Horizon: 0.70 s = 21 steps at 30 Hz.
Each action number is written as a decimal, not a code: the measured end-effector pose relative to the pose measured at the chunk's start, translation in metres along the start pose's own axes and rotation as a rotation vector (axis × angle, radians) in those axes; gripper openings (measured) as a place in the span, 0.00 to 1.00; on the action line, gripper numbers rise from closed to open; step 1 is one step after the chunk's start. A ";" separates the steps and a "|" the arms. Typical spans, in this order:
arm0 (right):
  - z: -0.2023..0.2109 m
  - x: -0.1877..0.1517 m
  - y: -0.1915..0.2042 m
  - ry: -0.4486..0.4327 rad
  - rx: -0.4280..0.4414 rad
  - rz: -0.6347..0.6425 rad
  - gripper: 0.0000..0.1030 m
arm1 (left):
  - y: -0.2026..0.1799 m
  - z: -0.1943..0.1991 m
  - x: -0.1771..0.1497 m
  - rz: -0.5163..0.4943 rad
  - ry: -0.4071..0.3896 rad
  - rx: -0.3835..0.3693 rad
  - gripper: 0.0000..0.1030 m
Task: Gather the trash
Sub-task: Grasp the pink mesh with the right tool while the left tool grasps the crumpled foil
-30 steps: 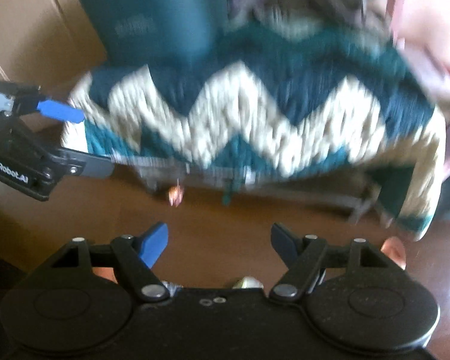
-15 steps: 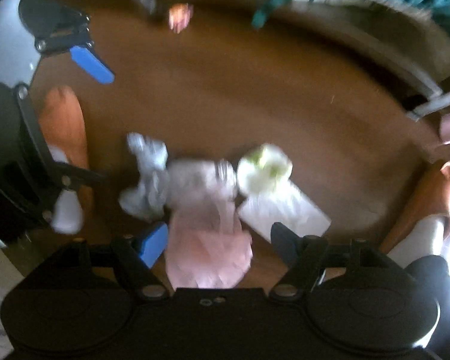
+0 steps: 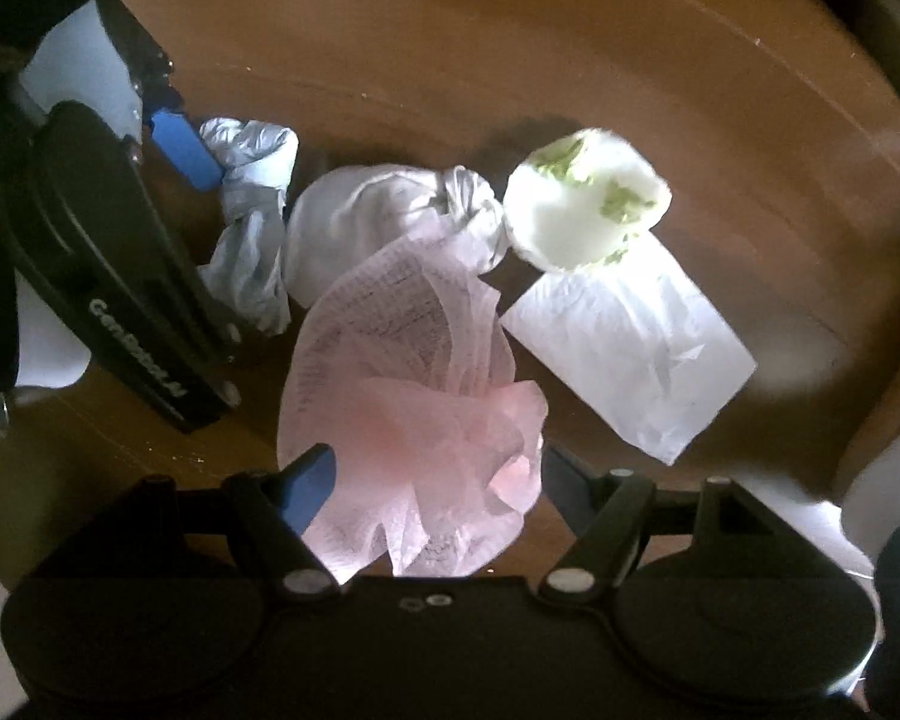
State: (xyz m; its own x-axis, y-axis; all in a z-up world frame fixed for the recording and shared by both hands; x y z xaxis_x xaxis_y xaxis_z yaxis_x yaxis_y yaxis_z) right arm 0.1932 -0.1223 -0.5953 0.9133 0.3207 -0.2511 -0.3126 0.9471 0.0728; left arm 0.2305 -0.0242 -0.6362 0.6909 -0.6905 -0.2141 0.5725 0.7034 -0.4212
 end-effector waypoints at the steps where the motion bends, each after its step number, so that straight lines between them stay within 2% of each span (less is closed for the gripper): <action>1: -0.003 0.001 0.000 0.003 0.005 -0.010 0.71 | 0.000 -0.003 0.002 0.004 -0.003 0.003 0.95; 3: -0.009 0.003 0.002 0.023 0.014 -0.022 0.71 | 0.000 -0.009 0.003 0.014 -0.002 0.008 0.95; 4: -0.010 0.003 0.004 0.025 0.018 -0.014 0.71 | 0.001 -0.012 0.002 0.020 0.001 0.002 0.91; 5: -0.011 0.003 0.006 0.024 0.020 -0.003 0.65 | 0.003 -0.016 0.002 0.027 0.007 -0.003 0.80; 6: -0.012 0.002 0.007 0.025 0.021 0.007 0.57 | 0.005 -0.018 0.001 0.035 0.014 -0.008 0.74; 7: -0.014 0.002 0.008 0.035 0.015 0.015 0.32 | 0.010 -0.020 0.002 0.051 0.024 -0.017 0.59; 8: -0.015 0.003 0.008 0.049 0.009 0.011 0.25 | 0.013 -0.022 0.001 0.066 0.032 -0.017 0.45; 11: -0.010 0.004 0.007 0.047 0.014 0.012 0.14 | 0.021 -0.023 -0.003 0.089 0.034 -0.001 0.32; 13: -0.003 0.004 0.007 0.041 0.001 0.022 0.08 | 0.023 -0.020 -0.007 0.093 0.026 -0.003 0.27; 16: 0.020 0.005 0.009 0.023 -0.002 0.021 0.06 | 0.024 -0.010 -0.015 0.073 0.027 0.026 0.21; 21: 0.084 0.011 0.015 -0.069 -0.009 0.008 0.05 | 0.027 0.037 -0.028 0.072 -0.020 0.058 0.21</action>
State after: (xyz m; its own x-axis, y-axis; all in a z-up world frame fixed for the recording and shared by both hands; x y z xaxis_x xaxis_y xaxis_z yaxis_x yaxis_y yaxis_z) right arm 0.2206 -0.1032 -0.5162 0.9265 0.3283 -0.1837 -0.3216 0.9446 0.0662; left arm 0.2432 0.0203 -0.6086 0.7397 -0.6345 -0.2241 0.5452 0.7603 -0.3532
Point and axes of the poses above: each gripper's, at about its wrist camera, not at the fingertips, and z roughly against the way its jaws point, y to its left, x to its top, the point moved 2 cm from there along -z, roughly the way its jaws point, and after that the axes turned 10 degrees about -z, right-handed, at the moved point
